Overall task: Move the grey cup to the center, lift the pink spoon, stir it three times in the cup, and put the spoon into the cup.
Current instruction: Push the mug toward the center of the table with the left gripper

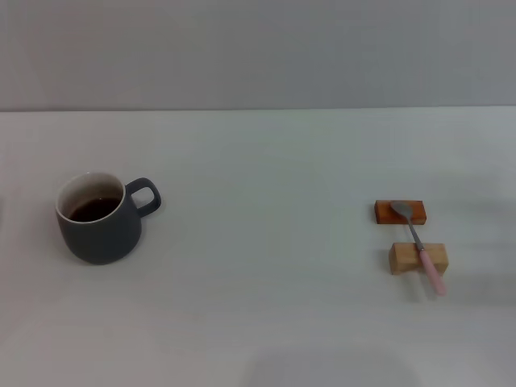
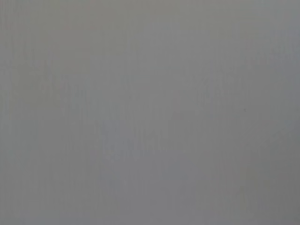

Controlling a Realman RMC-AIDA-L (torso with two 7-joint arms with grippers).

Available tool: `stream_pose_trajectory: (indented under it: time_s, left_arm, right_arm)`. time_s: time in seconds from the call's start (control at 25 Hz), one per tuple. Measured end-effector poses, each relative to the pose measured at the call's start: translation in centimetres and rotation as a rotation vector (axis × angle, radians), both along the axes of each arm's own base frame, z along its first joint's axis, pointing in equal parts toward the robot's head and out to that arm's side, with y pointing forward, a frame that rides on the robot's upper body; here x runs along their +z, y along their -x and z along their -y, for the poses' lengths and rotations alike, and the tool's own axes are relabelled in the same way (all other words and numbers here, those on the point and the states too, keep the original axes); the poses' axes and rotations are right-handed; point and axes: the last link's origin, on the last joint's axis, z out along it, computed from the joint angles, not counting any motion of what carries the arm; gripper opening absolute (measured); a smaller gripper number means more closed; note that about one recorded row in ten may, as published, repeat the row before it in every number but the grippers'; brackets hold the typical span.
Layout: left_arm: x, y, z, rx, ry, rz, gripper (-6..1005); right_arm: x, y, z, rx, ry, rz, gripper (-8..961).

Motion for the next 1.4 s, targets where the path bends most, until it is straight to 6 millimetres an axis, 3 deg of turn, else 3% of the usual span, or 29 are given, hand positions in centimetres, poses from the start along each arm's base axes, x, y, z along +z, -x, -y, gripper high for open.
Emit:
stream_pose_trajectory:
  time_s: [0.52,0.72,1.16,1.4]
  left_arm:
    - [-0.8,-0.1,0.2,0.008,0.02,-0.036,540]
    - [-0.8,-0.1,0.3,0.012,0.013,-0.029,329]
    - [-1.4,-0.2,0.4,0.009,0.023,-0.015,1]
    - [-3.8,-1.0,0.6,-0.004,0.108,0.005,1]
  right_arm:
    - [0.1,0.2,-0.1,0.011,0.0,0.006,671]
    - [0.6,0.3,0.0,0.027,-0.02,0.018,672]
    - [1.3,-0.2,0.8,0.028,-0.048,0.025,672]
    - [1.4,0.0,1.0,0.04,-0.059,0.024,672]
